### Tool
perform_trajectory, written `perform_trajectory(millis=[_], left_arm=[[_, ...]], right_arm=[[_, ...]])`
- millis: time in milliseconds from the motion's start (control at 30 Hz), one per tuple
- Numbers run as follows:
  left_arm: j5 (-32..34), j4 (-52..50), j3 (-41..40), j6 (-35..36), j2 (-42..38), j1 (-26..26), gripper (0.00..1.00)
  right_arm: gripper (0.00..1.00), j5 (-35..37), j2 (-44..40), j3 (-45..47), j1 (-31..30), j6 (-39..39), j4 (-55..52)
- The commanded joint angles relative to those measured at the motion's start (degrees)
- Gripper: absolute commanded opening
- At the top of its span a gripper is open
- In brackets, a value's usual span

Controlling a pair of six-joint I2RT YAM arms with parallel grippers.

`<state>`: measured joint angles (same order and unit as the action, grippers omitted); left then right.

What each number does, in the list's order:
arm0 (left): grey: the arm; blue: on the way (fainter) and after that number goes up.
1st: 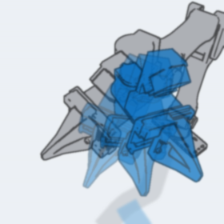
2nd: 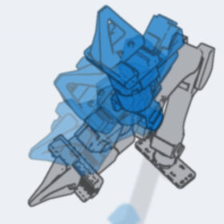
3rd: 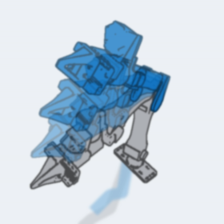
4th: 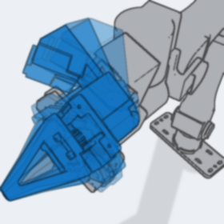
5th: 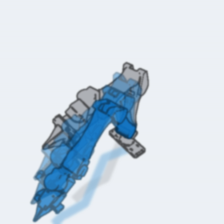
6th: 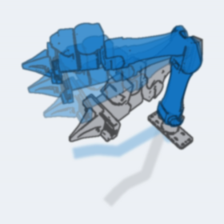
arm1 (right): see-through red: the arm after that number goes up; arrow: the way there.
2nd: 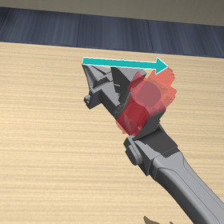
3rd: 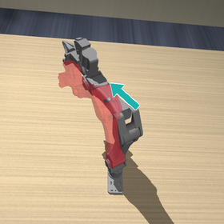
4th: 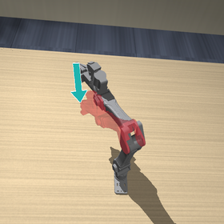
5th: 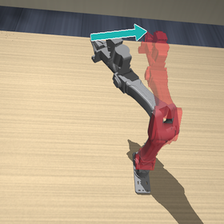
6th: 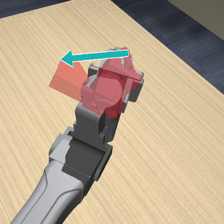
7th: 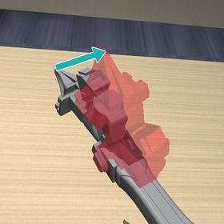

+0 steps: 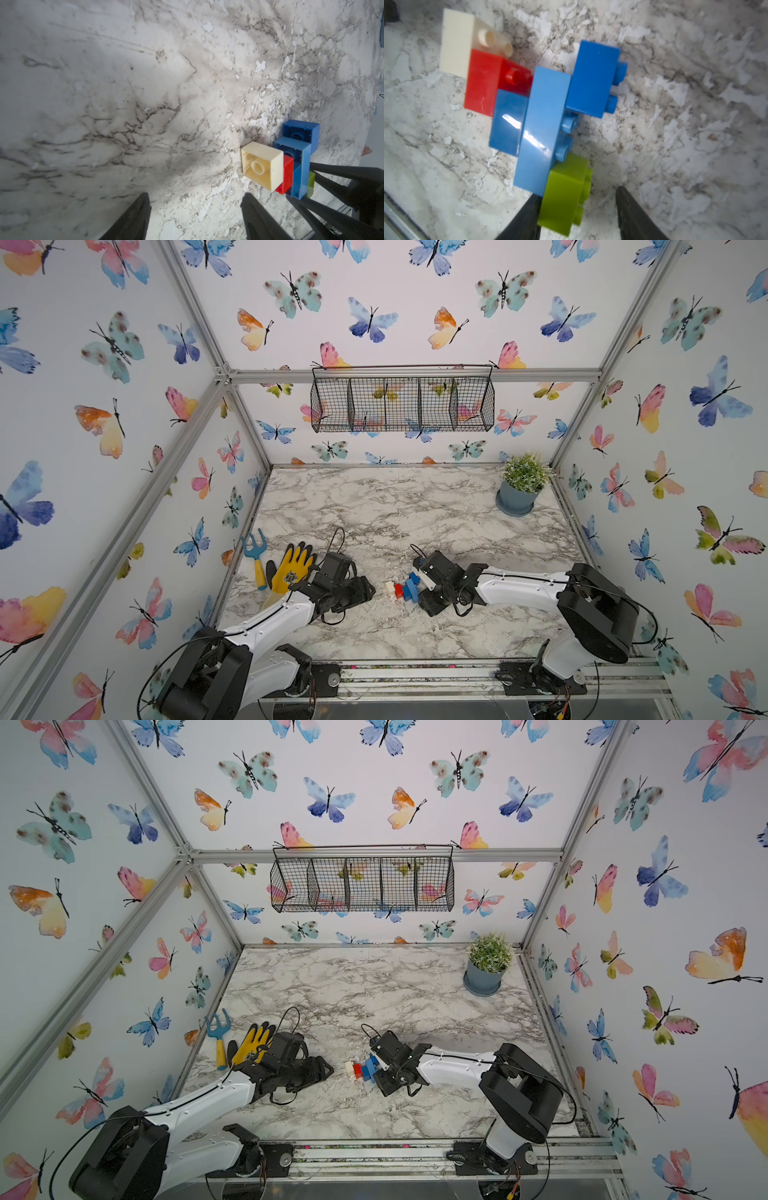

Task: Assemble the letter y with lego
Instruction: Adjust the lego brick at the center of the board.

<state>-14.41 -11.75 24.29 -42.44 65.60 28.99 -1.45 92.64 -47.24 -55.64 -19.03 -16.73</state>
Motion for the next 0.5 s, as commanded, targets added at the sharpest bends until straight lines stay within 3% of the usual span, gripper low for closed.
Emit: perform_trajectory(millis=[0,467], left_arm=[[0.7,-1.2,0.9,0.1,0.3,0.2,0.70],[1.0,-1.3,0.8,-0.3,0.1,0.3,0.70]], right_arm=[[0.57,5.4,1.5,-1.5,0.5,0.2,-0.8],[0.58,11.2,8.1,-8.8,4.0,3.1,-0.4]])
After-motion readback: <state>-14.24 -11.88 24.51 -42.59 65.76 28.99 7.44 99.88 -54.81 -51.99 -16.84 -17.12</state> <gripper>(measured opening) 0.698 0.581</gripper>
